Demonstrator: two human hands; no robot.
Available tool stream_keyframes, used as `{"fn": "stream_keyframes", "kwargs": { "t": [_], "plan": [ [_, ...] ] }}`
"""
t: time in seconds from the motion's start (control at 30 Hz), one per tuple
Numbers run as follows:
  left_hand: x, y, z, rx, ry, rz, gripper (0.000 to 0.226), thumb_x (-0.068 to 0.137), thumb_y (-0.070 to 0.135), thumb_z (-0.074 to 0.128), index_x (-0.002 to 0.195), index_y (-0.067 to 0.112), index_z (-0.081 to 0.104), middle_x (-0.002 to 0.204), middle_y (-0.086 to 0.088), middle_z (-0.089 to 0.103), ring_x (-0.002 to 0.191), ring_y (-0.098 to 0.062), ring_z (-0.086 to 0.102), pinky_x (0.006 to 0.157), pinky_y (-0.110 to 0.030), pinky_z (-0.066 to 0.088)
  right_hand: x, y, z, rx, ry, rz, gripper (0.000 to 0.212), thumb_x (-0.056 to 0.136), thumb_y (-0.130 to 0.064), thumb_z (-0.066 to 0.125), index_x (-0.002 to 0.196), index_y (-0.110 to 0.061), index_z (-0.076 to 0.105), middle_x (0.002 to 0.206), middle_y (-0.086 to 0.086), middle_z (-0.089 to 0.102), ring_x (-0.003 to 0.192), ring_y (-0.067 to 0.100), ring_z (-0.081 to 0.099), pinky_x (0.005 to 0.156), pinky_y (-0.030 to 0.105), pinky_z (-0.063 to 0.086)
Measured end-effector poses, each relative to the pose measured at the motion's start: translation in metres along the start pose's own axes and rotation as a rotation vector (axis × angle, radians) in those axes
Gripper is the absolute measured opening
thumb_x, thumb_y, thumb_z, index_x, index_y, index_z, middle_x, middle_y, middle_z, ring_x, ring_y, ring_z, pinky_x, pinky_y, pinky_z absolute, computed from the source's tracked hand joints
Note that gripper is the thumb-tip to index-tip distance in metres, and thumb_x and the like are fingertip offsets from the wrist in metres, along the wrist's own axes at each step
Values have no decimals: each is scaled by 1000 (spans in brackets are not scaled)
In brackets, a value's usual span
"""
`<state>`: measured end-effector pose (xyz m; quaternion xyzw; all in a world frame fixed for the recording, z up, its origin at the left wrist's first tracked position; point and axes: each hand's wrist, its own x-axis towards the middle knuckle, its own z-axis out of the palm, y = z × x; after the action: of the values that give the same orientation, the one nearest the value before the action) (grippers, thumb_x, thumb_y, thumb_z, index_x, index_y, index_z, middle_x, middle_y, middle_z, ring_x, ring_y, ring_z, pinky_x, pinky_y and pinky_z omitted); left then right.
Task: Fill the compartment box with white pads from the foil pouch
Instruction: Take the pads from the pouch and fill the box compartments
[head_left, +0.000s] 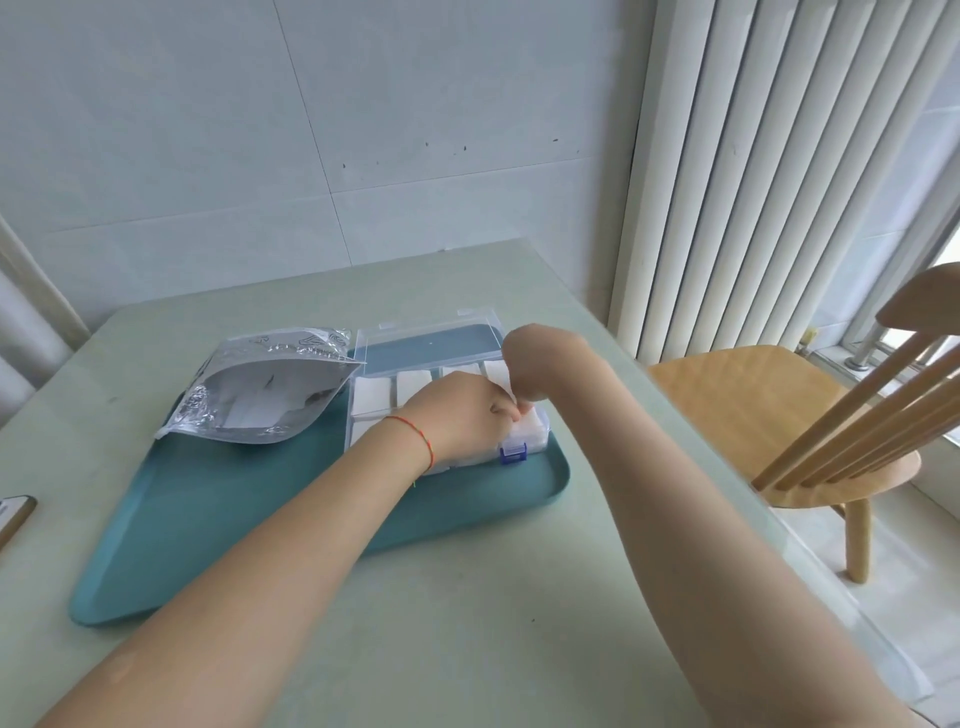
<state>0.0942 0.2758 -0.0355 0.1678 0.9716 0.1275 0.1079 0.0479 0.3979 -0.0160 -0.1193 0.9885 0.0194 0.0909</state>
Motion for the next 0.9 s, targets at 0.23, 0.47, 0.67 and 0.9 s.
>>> {"fn": "stream_keyframes", "kwargs": {
  "t": [0.23,0.47,0.67,0.9],
  "plan": [
    [-19,-17,-18,-249,171,34,33,94,16,46,109,28,73,100,14,64,91,-7,55,90,-20,41,-8,-2,-22,114,268,-23,7,83,-9,56,79,-11,51,85,3,55,80,26,55,56,26,36],
    [-69,-114,-35,-113,980,-129,21,80,18,51,70,13,68,78,-3,56,83,-26,54,62,-39,50,-18,-88,-31,470,361,-320,16,91,-19,54,93,-12,68,84,-3,63,79,17,54,59,20,41],
    [-103,-173,-36,6,1012,-271,25,70,9,47,65,13,72,98,-13,62,93,-39,54,76,-41,43,-5,-169,-13,566,108,-423,34,88,-7,46,111,-12,71,102,-3,68,90,15,58,79,23,45],
    [-115,-194,-39,-327,902,-262,45,83,6,51,126,9,65,129,-3,57,120,-21,52,95,-23,37,13,-190,-14,455,220,-278,44,89,-5,43,132,-3,49,123,12,60,114,31,55,94,38,46]
  ]
}}
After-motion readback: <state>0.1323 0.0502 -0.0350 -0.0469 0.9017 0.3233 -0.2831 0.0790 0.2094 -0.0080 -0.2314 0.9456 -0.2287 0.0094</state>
